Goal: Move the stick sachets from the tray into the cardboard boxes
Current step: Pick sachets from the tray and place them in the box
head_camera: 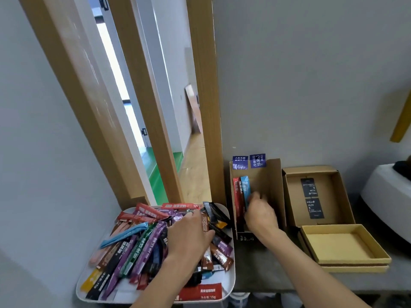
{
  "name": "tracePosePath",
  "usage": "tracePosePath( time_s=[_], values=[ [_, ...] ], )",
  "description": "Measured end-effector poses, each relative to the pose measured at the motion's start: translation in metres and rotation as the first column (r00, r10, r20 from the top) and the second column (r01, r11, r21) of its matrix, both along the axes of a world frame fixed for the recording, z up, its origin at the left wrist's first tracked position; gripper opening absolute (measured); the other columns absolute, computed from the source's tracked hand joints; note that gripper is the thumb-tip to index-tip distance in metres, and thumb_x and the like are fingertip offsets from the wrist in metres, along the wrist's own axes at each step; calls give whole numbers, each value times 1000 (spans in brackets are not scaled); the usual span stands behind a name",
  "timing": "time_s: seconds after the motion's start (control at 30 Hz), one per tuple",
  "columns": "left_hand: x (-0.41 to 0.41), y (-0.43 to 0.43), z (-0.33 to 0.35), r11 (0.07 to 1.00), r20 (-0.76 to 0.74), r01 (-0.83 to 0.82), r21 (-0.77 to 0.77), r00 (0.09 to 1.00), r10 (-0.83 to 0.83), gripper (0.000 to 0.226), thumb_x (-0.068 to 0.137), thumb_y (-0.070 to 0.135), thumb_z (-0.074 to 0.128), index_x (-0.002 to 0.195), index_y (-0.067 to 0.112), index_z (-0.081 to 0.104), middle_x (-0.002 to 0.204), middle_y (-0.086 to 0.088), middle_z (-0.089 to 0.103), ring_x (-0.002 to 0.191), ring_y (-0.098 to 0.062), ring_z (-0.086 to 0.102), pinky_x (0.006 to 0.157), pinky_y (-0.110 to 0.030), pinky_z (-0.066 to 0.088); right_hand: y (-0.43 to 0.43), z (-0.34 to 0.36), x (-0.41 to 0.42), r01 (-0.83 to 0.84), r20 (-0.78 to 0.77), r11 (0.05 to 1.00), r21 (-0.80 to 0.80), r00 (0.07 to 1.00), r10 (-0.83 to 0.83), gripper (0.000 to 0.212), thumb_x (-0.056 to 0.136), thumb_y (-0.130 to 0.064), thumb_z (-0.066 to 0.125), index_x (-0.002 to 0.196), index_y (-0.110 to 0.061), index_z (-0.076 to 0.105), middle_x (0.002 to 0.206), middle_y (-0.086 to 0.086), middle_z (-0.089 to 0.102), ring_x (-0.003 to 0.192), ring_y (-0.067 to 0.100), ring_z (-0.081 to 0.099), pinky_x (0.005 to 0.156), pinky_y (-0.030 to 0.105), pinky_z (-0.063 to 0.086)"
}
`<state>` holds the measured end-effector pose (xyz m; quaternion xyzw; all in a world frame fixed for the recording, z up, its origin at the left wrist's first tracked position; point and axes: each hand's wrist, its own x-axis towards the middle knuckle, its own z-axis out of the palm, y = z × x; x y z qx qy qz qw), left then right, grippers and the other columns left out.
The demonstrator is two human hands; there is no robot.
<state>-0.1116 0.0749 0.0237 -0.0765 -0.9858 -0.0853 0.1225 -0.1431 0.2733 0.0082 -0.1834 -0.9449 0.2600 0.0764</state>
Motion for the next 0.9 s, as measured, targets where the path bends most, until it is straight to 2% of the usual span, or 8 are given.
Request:
tracePosePath(
  time_s=[0.13, 0.3, 0.43, 0.53, 0.6, 0.7, 0.8, 0.9],
  values=[
    [-7, -6, -8, 998, 11, 54, 17, 998, -54, 41, 91, 55, 70, 117, 26, 60, 111, 6, 70, 101, -17, 70, 87, -37, 60, -7, -8, -1, 47, -33, 998, -40, 998, -49, 45, 101, -31, 64, 139, -15, 46, 131, 11, 58, 109, 29, 70, 83, 38, 60],
    [-13, -9, -9, 998, 46, 55, 32, 997, -56, 55, 87, 60, 74, 125, 23, 60, 116, 3, 69, 106, -18, 69, 88, -35, 58, -8, -11, -3, 70, -36, 997, -17, 997, -70, 45, 100, -32, 65, 137, -14, 47, 130, 12, 58, 110, 32, 69, 85, 42, 61],
    [-14, -8, -9, 993, 76, 56, 107, 995, -65, 51, 88, 48, 77, 127, 20, 60, 115, 1, 68, 105, -19, 68, 90, -36, 59, -10, -2, 5, 65, -82, 998, -8, 995, -65, 46, 99, -30, 66, 137, -15, 47, 132, 13, 55, 109, 33, 69, 84, 43, 62],
    [-14, -10, -9, 975, 99, 38, 220, 993, -61, 51, 85, 40, 79, 127, 22, 57, 106, 4, 70, 98, -16, 70, 83, -32, 59, -14, 11, 19, 28, -249, 998, -51, 968, -40, 42, 97, -29, 70, 133, -17, 52, 133, 5, 54, 101, 21, 70, 75, 27, 60],
    [-13, -13, -5, 938, 101, 20, 345, 993, -59, 52, 84, 37, 79, 128, 24, 55, 96, 8, 73, 89, -10, 71, 75, -23, 56, -21, 22, 34, -49, -405, 995, -89, 914, 9, 30, 98, -25, 70, 125, -21, 58, 124, -5, 56, 88, 6, 63, 68, 12, 49],
    [-10, -17, 9, 800, 123, -4, 599, 989, -88, 47, 89, 31, 78, 130, 29, 53, 95, 14, 72, 78, 0, 71, 67, -13, 54, -32, 28, 58, -213, -484, 960, -182, 869, 101, 18, 97, -27, 70, 111, -33, 59, 110, -19, 61, 92, -2, 63, 76, 13, 52],
    [-9, -18, 28, 480, 154, -42, 876, 969, -195, 49, 95, 17, 74, 136, 28, 48, 108, 6, 71, 74, -9, 77, 59, -21, 59, -40, 30, 73, -340, -360, 853, -395, 912, 197, 12, 94, -36, 74, 100, -34, 63, 95, -15, 71, 91, -2, 69, 77, 21, 59],
    [-8, -18, 42, 221, 128, -68, 973, 954, -271, 52, 98, 4, 67, 137, 27, 42, 112, -4, 72, 76, -26, 79, 58, -32, 63, -41, 30, 79, -397, -307, 778, -487, 912, 273, 16, 89, -40, 79, 93, -30, 67, 93, -17, 74, 91, -3, 70, 77, 23, 61]
  ],
)
